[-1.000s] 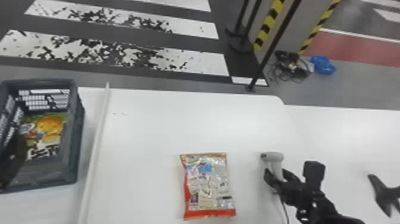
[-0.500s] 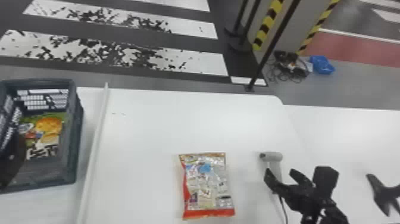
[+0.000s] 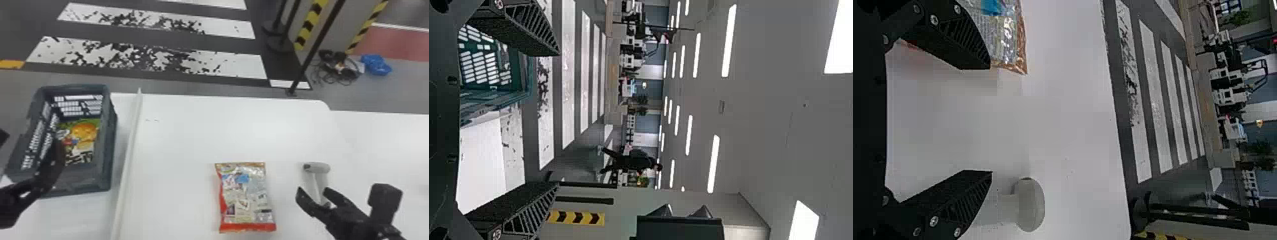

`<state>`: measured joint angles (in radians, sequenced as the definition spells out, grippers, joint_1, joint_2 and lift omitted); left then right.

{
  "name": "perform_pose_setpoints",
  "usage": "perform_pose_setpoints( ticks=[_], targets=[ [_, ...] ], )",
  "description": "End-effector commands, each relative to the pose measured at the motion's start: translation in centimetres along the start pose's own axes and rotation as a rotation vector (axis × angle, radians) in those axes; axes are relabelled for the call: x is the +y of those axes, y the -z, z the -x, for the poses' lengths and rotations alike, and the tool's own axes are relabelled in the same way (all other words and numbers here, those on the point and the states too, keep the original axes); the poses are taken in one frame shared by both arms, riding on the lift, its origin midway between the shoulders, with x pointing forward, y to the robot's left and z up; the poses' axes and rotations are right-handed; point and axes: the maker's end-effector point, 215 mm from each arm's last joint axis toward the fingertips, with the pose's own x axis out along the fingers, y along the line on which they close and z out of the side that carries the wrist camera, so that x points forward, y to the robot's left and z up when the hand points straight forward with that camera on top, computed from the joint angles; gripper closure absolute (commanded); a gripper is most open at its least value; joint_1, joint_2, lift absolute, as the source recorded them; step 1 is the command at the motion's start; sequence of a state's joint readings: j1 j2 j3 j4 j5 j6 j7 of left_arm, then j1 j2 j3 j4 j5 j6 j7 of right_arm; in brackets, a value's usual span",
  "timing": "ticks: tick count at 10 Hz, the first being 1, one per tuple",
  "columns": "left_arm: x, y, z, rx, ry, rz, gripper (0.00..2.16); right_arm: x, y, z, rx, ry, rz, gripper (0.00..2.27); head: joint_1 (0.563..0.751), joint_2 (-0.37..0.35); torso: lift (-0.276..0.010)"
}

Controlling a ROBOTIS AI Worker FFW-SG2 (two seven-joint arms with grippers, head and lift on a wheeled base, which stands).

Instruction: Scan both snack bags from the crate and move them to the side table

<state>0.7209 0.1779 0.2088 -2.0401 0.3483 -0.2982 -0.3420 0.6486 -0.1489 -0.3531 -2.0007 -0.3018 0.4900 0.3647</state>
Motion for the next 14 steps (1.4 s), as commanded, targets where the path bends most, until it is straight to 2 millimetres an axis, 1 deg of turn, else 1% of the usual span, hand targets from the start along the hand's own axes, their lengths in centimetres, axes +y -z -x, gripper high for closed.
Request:
perform_pose_setpoints(
  ticks=[1,2,3,4,5,6,8,11,12,14],
  targets=[
    [0.0,0.1,0.0,0.001,0.0,0.0,0.07,1.8,2.2,0.0,0.103,-0.063,-0.042,0.19,0.695,-0.105,-0.029],
    [0.1,0.0,0.0,0.001,-0.002,0.001,0.07,3.1,3.9,0.2,0.208,-0.127,-0.097,0.19,0.695,-0.072,-0.029],
    [0.0,0.1,0.0,0.001,0.0,0.0,0.07,3.5,4.5,0.2,0.278,-0.168,-0.112,0.19,0.695,-0.056,-0.029],
    [0.0,0.1,0.0,0.001,0.001,0.0,0.07,3.4,4.5,-0.1,0.323,-0.183,-0.101,0.19,0.695,-0.03,-0.029],
    [-0.1,0.1,0.0,0.004,0.004,-0.006,0.07,3.2,3.6,-0.8,0.331,-0.21,-0.099,0.19,0.695,-0.025,-0.029],
    [-0.1,0.2,0.2,0.008,0.004,-0.009,0.07,2.8,3.3,-1.5,0.356,-0.231,-0.118,0.19,0.695,-0.028,-0.029],
    [-0.1,0.3,0.5,0.015,0.004,-0.019,0.07,3.6,2.8,-3.1,0.383,-0.329,-0.18,0.2,0.695,-0.032,-0.029],
    [-0.3,0.3,0.7,0.022,0.009,-0.034,0.07,4.7,4.0,-5.5,0.429,-0.412,-0.213,0.2,0.695,-0.006,-0.029],
    [-0.4,0.4,0.8,0.028,0.01,-0.037,0.07,4.7,4.2,-6.0,0.43,-0.42,-0.198,0.2,0.695,-0.004,-0.029],
    [-0.3,0.6,0.8,0.034,0.01,-0.042,0.07,5.6,4.8,-6.7,0.438,-0.449,-0.176,0.2,0.695,0.004,-0.029]
  ],
)
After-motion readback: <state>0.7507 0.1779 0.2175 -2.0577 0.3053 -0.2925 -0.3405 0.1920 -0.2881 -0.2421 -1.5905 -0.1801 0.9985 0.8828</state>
